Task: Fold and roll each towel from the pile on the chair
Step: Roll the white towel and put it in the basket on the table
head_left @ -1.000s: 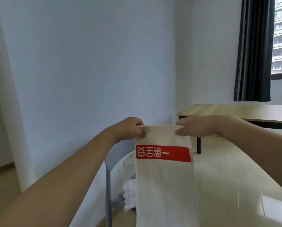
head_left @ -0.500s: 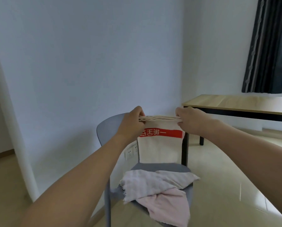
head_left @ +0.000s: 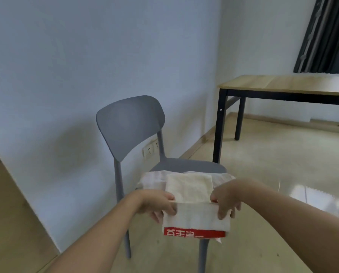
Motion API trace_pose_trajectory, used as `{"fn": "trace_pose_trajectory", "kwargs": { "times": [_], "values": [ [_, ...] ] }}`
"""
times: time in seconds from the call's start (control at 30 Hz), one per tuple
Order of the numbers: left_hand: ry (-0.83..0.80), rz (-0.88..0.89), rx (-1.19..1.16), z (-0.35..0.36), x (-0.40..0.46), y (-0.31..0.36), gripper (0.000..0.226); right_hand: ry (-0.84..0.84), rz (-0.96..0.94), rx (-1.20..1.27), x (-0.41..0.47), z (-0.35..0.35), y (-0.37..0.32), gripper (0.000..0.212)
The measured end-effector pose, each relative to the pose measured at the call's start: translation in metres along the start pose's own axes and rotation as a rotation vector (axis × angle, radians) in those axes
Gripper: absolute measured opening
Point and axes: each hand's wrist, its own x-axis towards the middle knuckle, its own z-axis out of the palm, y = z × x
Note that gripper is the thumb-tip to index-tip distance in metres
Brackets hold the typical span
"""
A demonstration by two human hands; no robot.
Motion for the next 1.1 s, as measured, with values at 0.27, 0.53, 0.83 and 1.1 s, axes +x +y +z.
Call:
{"fn": "trace_pose_trajectory", "kwargs": {
  "times": [0.27,0.53,0.83,1.1],
  "values": [
    [0.485,0.003,0.075,-0.044,0.089,0.015,0.009,0.400,0.035,-0.005,0.085,-0.046,0.027,0.020],
    [0.448,-0.010,0.139,-0.052,0.147,0.006,0.018,0.367,0.024,0.131,0.143,-0.047,0.051,0.023],
    [0.434,0.048,0.024,-0.052,0.134,0.016,0.011,0.374,-0.092,0.317,0.141,-0.047,0.054,0.034],
    [0.870,0.343,0.267,-0.086,0.052,0.066,0.016,0.839,-0.238,0.448,0.044,-0.084,0.048,0.014]
  ]
}}
